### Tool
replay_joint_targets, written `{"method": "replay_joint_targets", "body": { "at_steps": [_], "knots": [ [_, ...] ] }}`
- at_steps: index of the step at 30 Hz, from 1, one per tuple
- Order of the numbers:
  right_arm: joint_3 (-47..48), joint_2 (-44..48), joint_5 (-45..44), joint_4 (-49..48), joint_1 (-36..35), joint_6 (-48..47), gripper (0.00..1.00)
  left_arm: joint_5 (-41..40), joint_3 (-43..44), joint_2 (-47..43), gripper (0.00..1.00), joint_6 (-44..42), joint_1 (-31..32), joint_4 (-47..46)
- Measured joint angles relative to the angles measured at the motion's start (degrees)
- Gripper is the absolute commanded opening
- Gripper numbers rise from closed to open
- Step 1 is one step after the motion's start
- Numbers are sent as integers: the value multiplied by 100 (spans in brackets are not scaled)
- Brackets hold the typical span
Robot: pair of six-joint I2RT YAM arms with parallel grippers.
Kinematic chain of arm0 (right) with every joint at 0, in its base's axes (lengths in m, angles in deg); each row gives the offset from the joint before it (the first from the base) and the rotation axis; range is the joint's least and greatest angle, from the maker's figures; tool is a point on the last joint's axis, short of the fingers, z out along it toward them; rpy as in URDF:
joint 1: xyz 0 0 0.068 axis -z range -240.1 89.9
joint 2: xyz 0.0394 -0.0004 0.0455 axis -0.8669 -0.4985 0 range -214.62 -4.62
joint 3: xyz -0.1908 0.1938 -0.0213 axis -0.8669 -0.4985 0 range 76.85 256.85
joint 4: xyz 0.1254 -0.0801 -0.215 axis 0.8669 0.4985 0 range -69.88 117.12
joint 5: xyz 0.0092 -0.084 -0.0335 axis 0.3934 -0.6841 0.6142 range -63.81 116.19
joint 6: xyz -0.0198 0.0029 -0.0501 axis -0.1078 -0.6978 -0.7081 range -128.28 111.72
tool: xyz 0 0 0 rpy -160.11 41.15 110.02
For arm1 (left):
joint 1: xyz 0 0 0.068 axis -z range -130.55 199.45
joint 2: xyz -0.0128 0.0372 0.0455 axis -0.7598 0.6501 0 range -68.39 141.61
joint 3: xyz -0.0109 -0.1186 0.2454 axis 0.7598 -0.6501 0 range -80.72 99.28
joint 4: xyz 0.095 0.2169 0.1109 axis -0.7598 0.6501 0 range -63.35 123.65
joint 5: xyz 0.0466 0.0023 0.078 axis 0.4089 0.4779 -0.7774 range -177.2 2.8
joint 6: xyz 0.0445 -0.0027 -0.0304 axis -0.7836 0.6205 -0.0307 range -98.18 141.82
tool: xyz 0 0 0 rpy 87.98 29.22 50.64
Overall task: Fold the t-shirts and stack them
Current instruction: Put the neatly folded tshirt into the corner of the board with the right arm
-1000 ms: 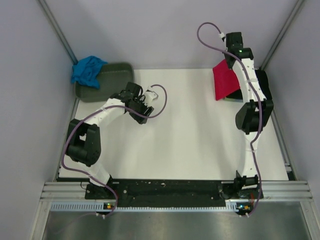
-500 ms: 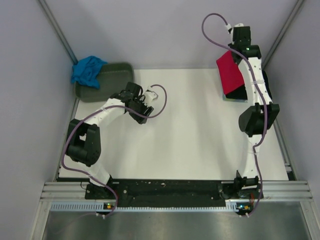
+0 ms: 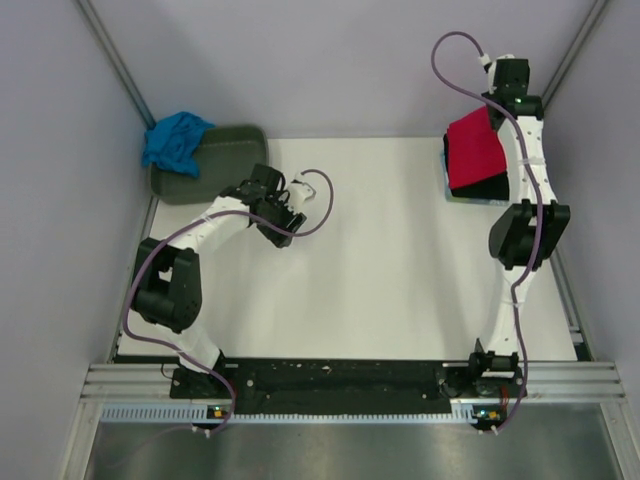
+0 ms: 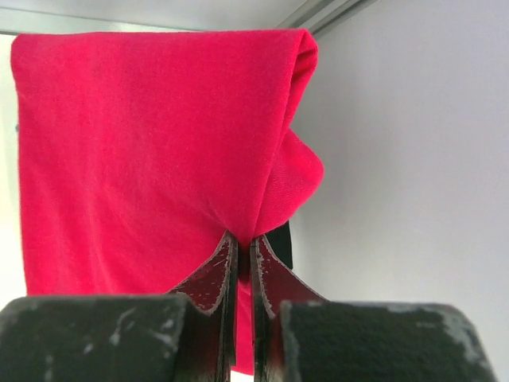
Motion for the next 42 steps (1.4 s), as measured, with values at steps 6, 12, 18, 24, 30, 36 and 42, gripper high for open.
{"method": "replay_joint_targets", "body": {
  "at_steps": [6,12,18,24,30,36,42],
  "knots": [
    [-33,-385,411,-214,402,-57,0,-70,4,0,61,-46,-17,70],
    [-68,-774,625,-476,743,-68,41,-192,140,0,61,-96,-44,234],
    [-212,-890,424,-1073,988,-236,93,-273,267,2,61,-151,-66,310],
    [-264,-776,251,-1384,1014,-186,99,-376,275,2,61,-192,-79,417],
    [-1506,479,470,-1491,647,-35,99,-380,330,-105,62,-181,-79,474],
    [-3410,2306,1550,-1648,146,684,99,-356,127,-822,63,-144,-79,404],
    [-5814,3908,2345,-2240,-157,1268,99,-358,-850,-1939,64,-61,-118,-114]
  ]
}}
